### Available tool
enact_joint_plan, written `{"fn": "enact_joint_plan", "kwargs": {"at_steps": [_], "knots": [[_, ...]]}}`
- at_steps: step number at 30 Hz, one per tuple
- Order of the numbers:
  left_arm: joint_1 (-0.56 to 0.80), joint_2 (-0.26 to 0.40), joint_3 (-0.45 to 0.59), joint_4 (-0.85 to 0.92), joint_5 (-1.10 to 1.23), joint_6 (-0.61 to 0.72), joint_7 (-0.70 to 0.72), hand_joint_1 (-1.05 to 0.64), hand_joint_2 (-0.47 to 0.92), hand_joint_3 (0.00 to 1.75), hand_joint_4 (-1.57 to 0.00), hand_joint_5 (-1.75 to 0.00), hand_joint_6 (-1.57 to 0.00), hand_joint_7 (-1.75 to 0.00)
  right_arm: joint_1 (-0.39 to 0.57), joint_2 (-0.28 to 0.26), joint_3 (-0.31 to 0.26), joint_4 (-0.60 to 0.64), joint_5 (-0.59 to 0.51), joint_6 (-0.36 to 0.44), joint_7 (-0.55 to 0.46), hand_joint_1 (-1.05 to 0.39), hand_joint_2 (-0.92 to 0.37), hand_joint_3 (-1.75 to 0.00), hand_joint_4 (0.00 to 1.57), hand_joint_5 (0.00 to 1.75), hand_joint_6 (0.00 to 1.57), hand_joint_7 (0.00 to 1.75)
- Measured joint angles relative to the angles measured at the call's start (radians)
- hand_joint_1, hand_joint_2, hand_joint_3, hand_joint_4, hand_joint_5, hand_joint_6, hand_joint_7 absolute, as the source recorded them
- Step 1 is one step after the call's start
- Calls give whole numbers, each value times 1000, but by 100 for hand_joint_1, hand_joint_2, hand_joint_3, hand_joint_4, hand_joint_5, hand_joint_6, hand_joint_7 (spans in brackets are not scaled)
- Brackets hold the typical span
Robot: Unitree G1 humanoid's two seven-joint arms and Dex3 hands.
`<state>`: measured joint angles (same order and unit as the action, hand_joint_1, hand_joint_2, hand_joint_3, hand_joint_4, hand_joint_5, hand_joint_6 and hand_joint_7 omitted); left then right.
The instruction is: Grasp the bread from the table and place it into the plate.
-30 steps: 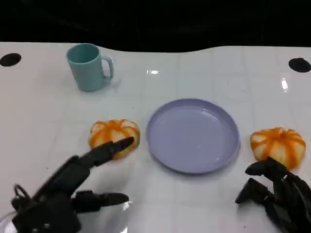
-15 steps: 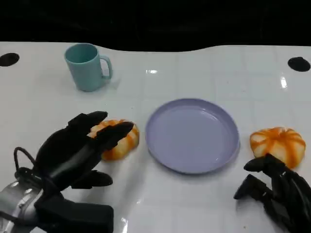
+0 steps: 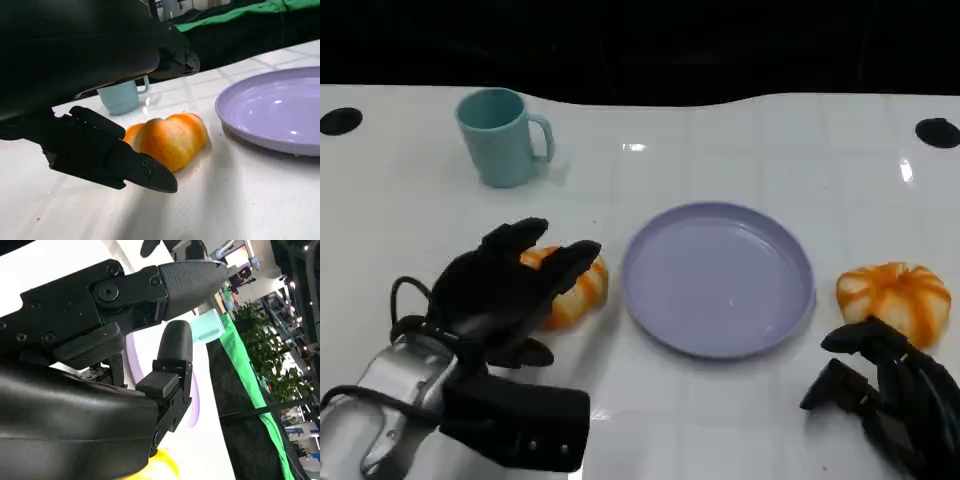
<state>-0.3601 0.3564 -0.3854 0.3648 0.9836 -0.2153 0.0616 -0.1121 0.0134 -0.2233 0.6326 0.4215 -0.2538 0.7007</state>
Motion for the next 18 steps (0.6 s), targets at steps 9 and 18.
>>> {"fn": "enact_joint_plan", "kwargs": {"at_steps": [9,18], "knots": [[-102,-44,-62,142,-13,55,22,-36,77,0,-6,-14,-19,-1,1,0,-1,0,0,-2,-1,-56,-92,-21,65,148,60,116],[-236,-118,-129,424,-42,90,37,-40,74,0,-4,-14,-20,-1,8,-1,3,-6,-1,-5,0,-55,-92,-22,65,149,60,117]]}}
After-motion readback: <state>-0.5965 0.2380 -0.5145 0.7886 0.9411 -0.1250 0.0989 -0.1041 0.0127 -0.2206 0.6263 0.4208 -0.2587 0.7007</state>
